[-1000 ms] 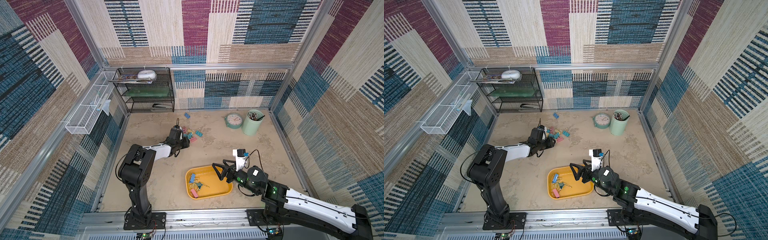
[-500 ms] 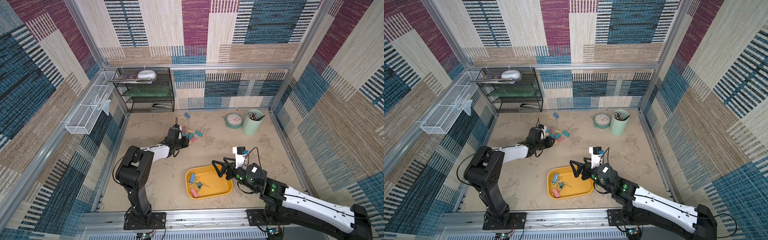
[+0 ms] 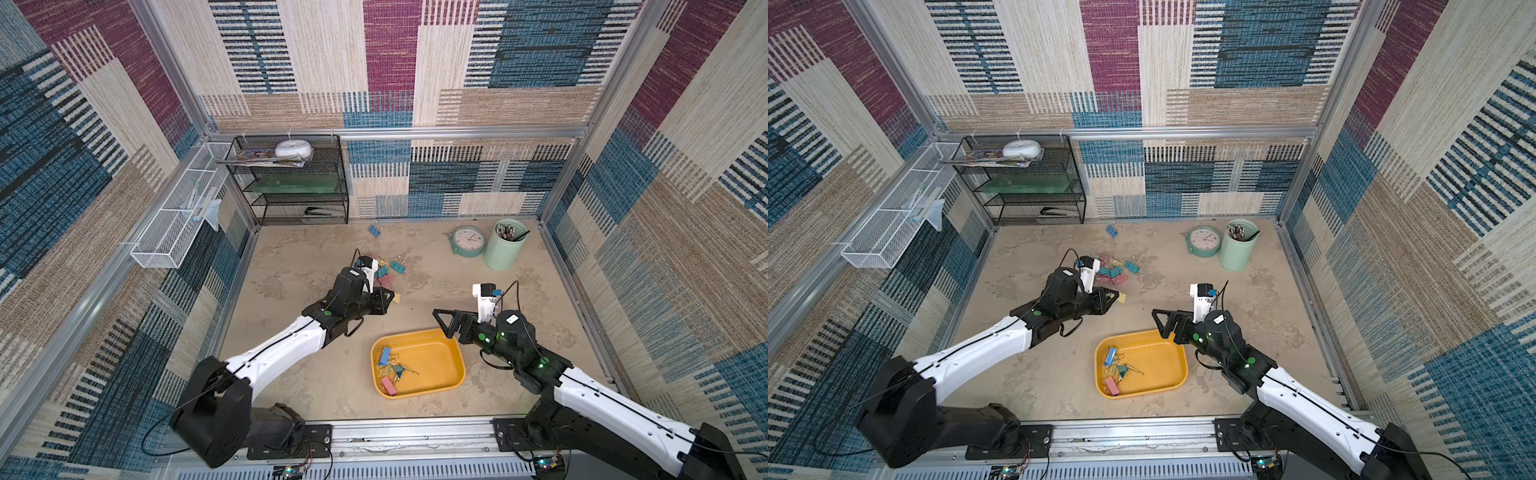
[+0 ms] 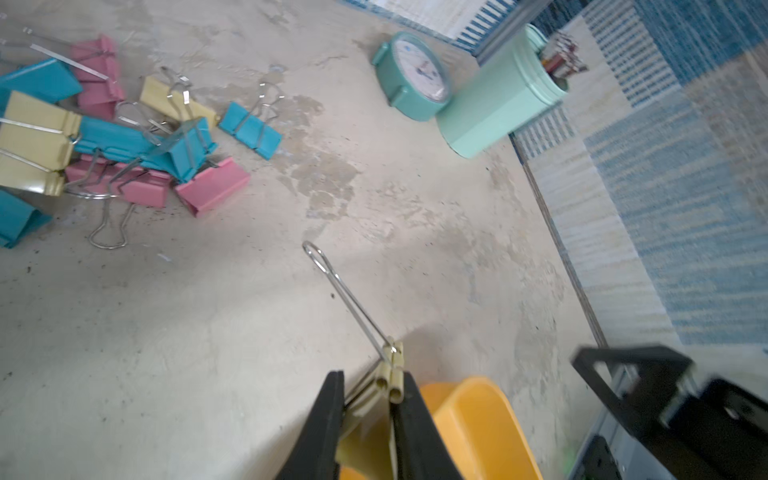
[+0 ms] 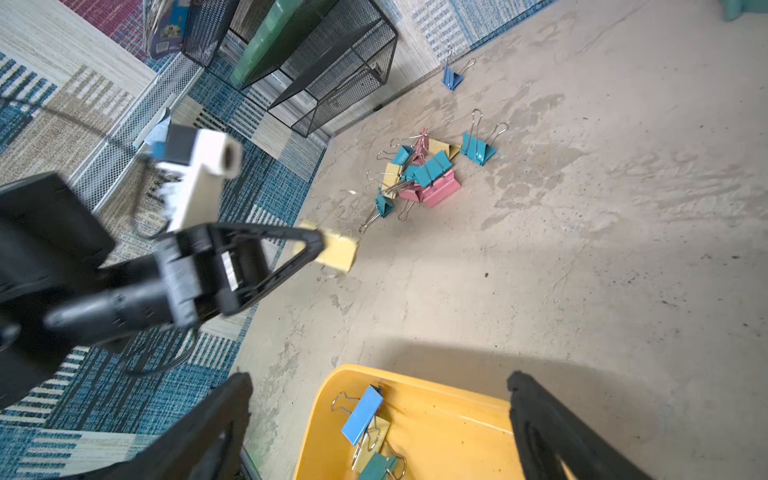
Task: Put the binder clips in the storage box
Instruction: Place the binder clip in the storage box.
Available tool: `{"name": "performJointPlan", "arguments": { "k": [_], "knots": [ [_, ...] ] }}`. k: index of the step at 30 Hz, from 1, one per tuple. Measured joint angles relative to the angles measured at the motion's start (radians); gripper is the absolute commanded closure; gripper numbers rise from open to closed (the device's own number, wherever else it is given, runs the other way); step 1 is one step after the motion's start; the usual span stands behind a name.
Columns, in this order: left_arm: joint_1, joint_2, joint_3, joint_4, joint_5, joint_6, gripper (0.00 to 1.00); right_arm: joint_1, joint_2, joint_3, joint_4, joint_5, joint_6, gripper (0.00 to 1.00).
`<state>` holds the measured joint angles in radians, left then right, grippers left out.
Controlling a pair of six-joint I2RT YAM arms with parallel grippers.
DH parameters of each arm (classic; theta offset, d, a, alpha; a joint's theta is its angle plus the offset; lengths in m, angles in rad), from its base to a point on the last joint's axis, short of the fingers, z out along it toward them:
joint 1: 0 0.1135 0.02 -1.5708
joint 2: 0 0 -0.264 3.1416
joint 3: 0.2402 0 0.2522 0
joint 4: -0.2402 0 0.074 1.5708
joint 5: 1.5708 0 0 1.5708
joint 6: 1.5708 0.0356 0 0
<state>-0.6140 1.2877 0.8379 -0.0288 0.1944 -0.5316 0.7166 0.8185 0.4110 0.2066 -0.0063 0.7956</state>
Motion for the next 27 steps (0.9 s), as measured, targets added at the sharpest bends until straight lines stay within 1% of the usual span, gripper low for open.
{"name": "performJointPlan", "arguments": {
  "k": [2, 4, 7, 9, 12, 15, 22, 24, 26, 27],
  "knots": [
    [-0.111, -0.103, 0.024, -0.111, -0.051, 0.027, 0.79, -0.021, 0.0, -0.001, 0.0, -0.006, 0.003, 0.0],
    [-0.202, -0.171, 0.049, -0.218, -0.11, 0.045, 0.79, -0.042, -0.003, -0.005, -0.005, -0.014, 0.003, 0.0],
    [-0.308, -0.24, 0.05, -0.358, -0.182, 0.045, 0.79, -0.065, -0.018, -0.015, -0.018, -0.016, 0.002, 0.0],
    [-0.352, -0.268, 0.024, -0.426, -0.19, 0.037, 0.79, -0.073, -0.026, -0.017, -0.031, -0.017, 0.002, 0.0],
    [-0.376, -0.282, -0.037, -0.497, -0.194, -0.008, 0.79, -0.076, -0.032, -0.019, -0.036, -0.024, 0.003, 0.0],
    [-0.387, -0.271, -0.094, -0.516, -0.177, -0.045, 0.79, -0.076, -0.034, -0.036, -0.029, -0.039, 0.012, 0.0],
    [-0.389, -0.193, -0.203, -0.364, -0.118, -0.122, 0.77, -0.076, -0.016, -0.047, -0.019, -0.079, 0.038, 0.0],
    [-0.389, -0.18, -0.227, -0.323, -0.117, -0.136, 0.73, -0.076, -0.018, -0.047, -0.018, -0.084, 0.044, 0.0],
    [-0.389, -0.182, -0.248, -0.293, -0.117, -0.146, 0.67, -0.076, -0.021, -0.047, -0.017, -0.085, 0.047, 0.0],
    [-0.389, -0.182, -0.257, -0.276, -0.116, -0.15, 0.62, -0.076, -0.023, -0.047, -0.015, -0.085, 0.048, 0.0]
  ]
}}
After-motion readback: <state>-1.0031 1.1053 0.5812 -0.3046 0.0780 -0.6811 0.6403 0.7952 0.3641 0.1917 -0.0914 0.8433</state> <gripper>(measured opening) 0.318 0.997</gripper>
